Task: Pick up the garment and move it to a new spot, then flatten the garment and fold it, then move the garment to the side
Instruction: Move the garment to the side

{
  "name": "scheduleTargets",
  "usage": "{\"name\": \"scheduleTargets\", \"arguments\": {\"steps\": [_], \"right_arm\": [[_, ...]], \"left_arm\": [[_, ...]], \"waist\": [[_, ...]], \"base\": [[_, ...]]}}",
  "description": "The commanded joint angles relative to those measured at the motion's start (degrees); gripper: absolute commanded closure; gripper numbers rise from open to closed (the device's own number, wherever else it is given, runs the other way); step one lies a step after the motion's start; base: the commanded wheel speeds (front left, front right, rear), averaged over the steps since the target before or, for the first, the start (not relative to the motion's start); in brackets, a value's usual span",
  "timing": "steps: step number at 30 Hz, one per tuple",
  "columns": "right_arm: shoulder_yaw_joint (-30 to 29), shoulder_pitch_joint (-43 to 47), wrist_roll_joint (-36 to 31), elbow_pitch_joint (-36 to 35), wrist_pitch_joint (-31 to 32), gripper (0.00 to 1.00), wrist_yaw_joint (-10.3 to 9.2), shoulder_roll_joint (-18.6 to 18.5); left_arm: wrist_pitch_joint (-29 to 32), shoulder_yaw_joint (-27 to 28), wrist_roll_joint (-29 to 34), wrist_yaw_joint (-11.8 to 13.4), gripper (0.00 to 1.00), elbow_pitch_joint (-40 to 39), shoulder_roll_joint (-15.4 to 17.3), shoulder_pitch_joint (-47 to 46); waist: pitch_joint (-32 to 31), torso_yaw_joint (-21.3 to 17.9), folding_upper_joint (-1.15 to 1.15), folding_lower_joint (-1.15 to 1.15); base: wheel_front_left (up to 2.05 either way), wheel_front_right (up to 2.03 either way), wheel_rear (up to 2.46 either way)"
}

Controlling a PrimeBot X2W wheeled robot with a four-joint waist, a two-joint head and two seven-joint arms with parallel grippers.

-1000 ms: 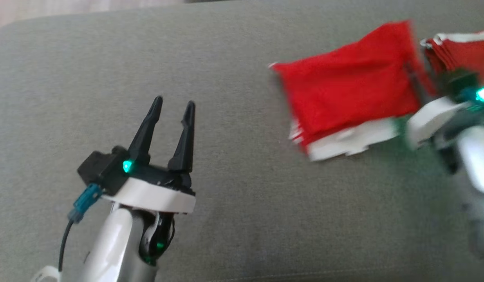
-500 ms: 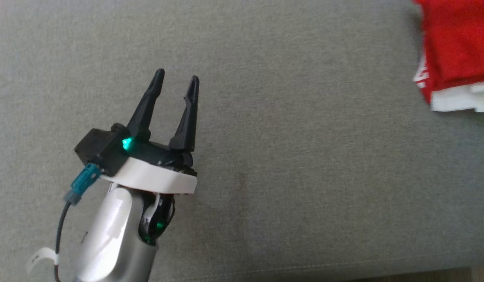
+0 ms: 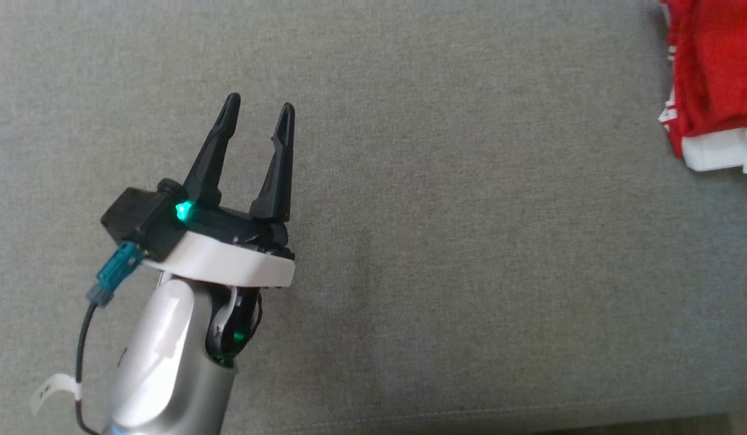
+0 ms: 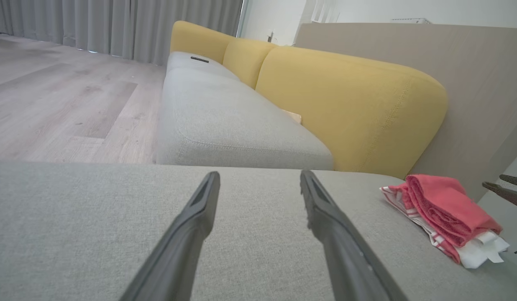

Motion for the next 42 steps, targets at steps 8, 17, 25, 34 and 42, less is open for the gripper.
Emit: {"name": "scheduleTargets", "arguments": {"steps": [8,17,25,34,42], "right_arm": [[2.6,2.5,1.6,-9.8,-3.3,0.00,-0.05,6.9],[5.8,9.0,7.7,-20.8,-6.4,0.00,-0.05,16.8],[6.4,19.9,11.2,-27.3,-11.2,0.00,-0.05,26.2],[5.4,32.6,10.4,-30.0,-14.5,0.00,-0.05,32.6],[5.8,37.0,13.0,-33.7,-14.6,0.00,-0.05,32.9]], "left_arm": [[-0.3,3.2,-0.2,0.1,0.00,-1.4,0.5,1.2],[-0.3,5.6,-0.7,0.7,0.00,-2.0,0.5,6.0],[-0.3,7.4,0.1,0.7,0.00,-1.7,0.5,11.6],[-0.3,7.6,-0.7,2.0,0.00,-0.6,0.5,16.7],[-0.3,8.4,-2.3,3.3,0.00,0.4,0.5,18.4]], "waist": [[-7.9,-0.3,0.00,0.00],[-15.4,0.9,0.00,0.00],[-20.9,2.2,0.00,0.00],[-23.7,3.6,0.00,0.00],[-23.8,3.5,0.00,0.00]], "base": [[0.00,0.00,0.00],[0.00,0.00,0.00],[0.00,0.00,0.00],[0.00,0.00,0.00],[0.00,0.00,0.00]]}}
